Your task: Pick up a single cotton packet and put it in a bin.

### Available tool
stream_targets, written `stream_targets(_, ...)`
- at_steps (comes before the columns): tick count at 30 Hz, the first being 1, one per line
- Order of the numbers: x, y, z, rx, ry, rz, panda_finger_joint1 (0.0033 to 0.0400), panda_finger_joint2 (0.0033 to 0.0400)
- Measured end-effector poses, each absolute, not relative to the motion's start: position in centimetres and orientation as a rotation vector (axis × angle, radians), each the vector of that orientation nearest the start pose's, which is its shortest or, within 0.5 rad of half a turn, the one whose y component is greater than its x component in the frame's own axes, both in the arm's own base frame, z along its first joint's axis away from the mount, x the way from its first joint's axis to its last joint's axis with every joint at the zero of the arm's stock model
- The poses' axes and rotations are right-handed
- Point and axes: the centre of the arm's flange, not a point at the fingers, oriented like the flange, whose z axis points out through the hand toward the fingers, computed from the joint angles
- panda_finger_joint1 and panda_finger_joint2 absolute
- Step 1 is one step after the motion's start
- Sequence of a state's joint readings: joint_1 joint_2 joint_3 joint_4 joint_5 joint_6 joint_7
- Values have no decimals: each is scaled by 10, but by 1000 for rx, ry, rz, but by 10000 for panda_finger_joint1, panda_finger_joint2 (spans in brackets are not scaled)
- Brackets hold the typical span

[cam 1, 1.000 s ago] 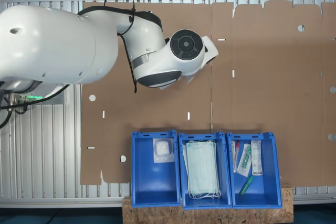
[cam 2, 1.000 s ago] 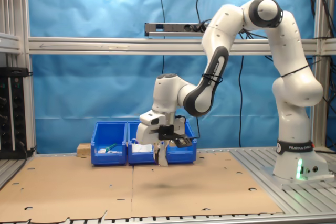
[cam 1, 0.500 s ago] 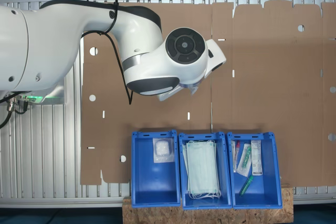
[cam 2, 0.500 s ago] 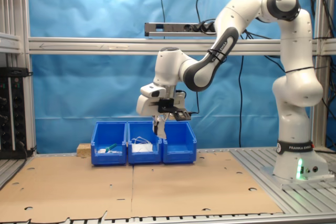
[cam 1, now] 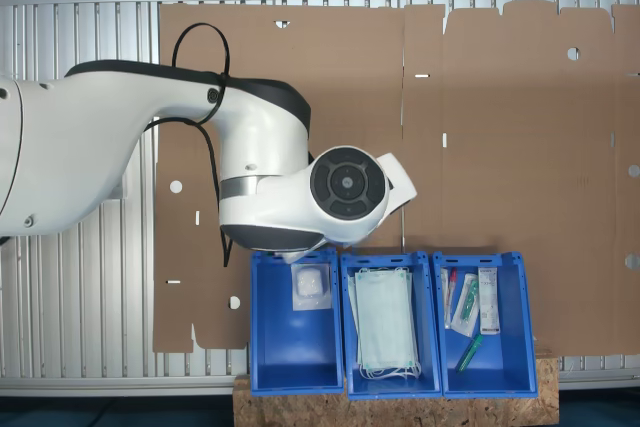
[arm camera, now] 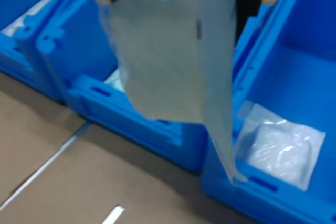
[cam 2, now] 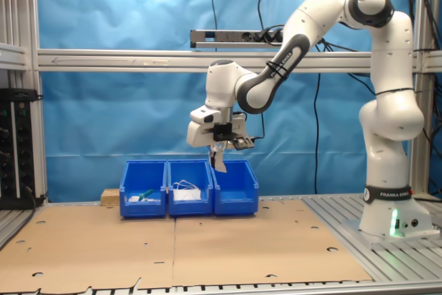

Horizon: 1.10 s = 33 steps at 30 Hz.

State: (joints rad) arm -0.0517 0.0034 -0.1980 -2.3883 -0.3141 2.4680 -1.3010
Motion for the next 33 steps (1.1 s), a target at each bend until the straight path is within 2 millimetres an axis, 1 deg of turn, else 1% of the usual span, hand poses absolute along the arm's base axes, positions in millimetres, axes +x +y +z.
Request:
stream_targets(4,478,-146,322,-2649,-2008,185,59,59)
stream_targets(8,470,-164,321,-2616,-2049,239,59,59)
stream_targets(14,461,-184,323,-2532,-2166,334,59,59)
stream_targets(18,457,-189,330,-2491,-2233,365,59,59)
stream_targets(23,452,-194,344,-2456,-2313,385,59,59)
stream_targets(33,445,-197,364,-2408,-2416,393,59,59)
